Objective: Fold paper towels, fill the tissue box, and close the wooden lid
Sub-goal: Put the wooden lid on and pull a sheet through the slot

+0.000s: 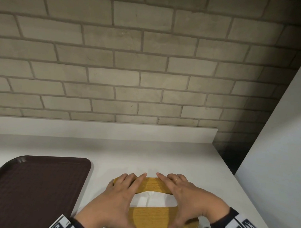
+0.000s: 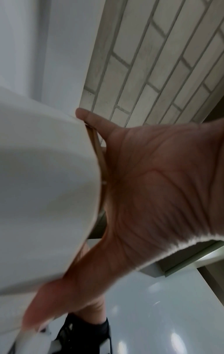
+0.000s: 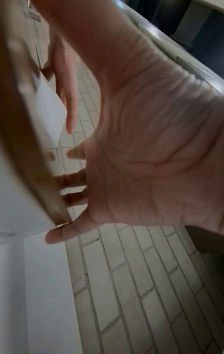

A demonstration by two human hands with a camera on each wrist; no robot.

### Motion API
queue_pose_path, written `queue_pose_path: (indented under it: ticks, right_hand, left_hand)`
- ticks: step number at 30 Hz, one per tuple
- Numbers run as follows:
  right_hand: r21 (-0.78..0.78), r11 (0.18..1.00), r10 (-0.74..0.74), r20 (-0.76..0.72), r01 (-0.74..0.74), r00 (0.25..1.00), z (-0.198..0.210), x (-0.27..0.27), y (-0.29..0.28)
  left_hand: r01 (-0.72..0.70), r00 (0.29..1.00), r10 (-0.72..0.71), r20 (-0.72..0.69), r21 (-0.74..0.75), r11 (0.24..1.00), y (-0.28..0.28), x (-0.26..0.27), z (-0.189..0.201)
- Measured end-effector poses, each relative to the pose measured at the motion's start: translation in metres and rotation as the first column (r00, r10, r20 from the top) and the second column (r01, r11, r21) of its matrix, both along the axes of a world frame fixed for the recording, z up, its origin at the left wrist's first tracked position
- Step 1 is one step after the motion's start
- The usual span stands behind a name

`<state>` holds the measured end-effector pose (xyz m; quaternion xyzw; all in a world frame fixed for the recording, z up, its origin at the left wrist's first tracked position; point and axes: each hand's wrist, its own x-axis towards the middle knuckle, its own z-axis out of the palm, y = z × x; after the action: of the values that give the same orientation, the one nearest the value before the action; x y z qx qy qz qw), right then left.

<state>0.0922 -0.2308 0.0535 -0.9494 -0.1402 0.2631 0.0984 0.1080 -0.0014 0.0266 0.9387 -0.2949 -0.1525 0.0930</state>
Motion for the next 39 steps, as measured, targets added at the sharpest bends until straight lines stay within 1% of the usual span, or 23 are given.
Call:
queue_pose_path:
  ticks: [6, 12, 20, 22, 29, 35, 39]
  right_hand:
    - [-0.064, 0.998, 0.022, -0.048, -0.025, 0.999, 0.004, 0.004, 0.002]
    - [-0.061, 0.997, 0.033, -0.059, -0.037, 0.998, 0.004, 0.005, 0.002]
    - [-0.086, 0.994, 0.063, 0.039, -0.060, 0.997, -0.005, -0.008, 0.003]
    - [-0.077, 0.996, 0.052, 0.030, -0.050, 0.998, -0.002, -0.007, 0.002]
    - [-0.008, 0.999, 0.033, -0.034, -0.033, 0.999, 0.002, -0.002, -0.005]
    - [-0.002, 0.999, 0.049, -0.010, -0.049, 0.999, -0.004, -0.002, -0.005]
    - [0.061, 0.998, 0.036, 0.003, -0.036, 0.999, -0.007, -0.004, -0.008]
  left_hand:
    - [0.007, 1.000, -0.007, 0.006, 0.010, 1.000, -0.001, 0.000, 0.004]
    - [0.008, 1.000, -0.008, -0.011, 0.007, 1.000, 0.001, 0.002, 0.001]
    - [0.008, 0.996, -0.004, 0.087, -0.048, 0.999, -0.001, -0.008, -0.010]
    - [0.004, 0.997, 0.001, 0.083, -0.062, 0.998, 0.001, -0.006, -0.008]
    - [0.010, 1.000, -0.011, -0.009, -0.069, 0.998, 0.004, 0.001, 0.002]
    - [0.017, 0.999, -0.015, 0.033, -0.056, 0.998, 0.005, 0.003, -0.007]
    - [0.029, 0.999, -0.028, 0.022, -0.073, 0.997, 0.007, 0.006, -0.011]
